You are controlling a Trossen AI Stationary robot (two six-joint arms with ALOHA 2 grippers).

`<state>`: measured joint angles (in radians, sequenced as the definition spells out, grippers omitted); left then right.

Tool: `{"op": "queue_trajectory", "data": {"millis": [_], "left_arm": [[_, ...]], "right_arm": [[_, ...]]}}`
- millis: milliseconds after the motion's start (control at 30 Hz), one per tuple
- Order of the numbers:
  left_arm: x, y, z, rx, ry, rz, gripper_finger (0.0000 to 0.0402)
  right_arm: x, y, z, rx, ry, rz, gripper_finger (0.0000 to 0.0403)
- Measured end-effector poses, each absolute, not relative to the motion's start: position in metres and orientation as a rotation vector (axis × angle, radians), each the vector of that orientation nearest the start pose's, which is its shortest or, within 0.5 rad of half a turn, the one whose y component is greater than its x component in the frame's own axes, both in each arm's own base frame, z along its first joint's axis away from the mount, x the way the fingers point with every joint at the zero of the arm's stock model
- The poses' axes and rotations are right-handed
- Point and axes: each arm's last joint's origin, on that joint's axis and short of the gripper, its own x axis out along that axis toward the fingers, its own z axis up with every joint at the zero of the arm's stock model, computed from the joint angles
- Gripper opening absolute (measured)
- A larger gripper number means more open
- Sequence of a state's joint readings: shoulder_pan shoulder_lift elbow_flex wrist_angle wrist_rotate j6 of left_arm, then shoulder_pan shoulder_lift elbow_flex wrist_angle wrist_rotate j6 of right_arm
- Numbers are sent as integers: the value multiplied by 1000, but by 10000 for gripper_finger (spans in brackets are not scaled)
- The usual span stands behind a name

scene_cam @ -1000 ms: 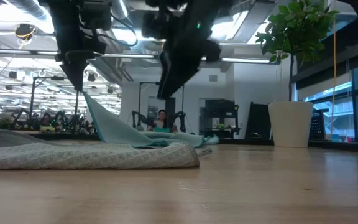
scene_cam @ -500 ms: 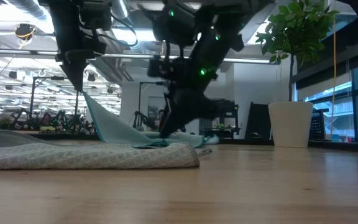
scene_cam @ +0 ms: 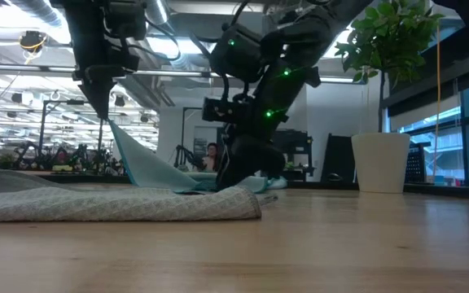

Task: Roll microfiber towels into tight, uniform cylinder then place into a basket
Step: Fold the blue towel

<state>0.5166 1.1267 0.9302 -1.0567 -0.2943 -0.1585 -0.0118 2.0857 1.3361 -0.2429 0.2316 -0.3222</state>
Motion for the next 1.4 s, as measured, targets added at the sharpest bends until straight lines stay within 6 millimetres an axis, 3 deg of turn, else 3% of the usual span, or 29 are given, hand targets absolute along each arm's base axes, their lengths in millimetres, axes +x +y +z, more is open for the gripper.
{"op": "queue_trajectory", "data": {"millis": [400,1067,1400], "left_arm": [[160,101,262,-272,1217,801,0],[160,101,262,-271,1217,801,0],[160,101,262,-251,1226,789,0]], "right_arm": [[424,-12,131,-356,995,-46,7],[426,-14,133,-302,979,-136,2],[440,-2,168,-334,1004,-128,1]]}}
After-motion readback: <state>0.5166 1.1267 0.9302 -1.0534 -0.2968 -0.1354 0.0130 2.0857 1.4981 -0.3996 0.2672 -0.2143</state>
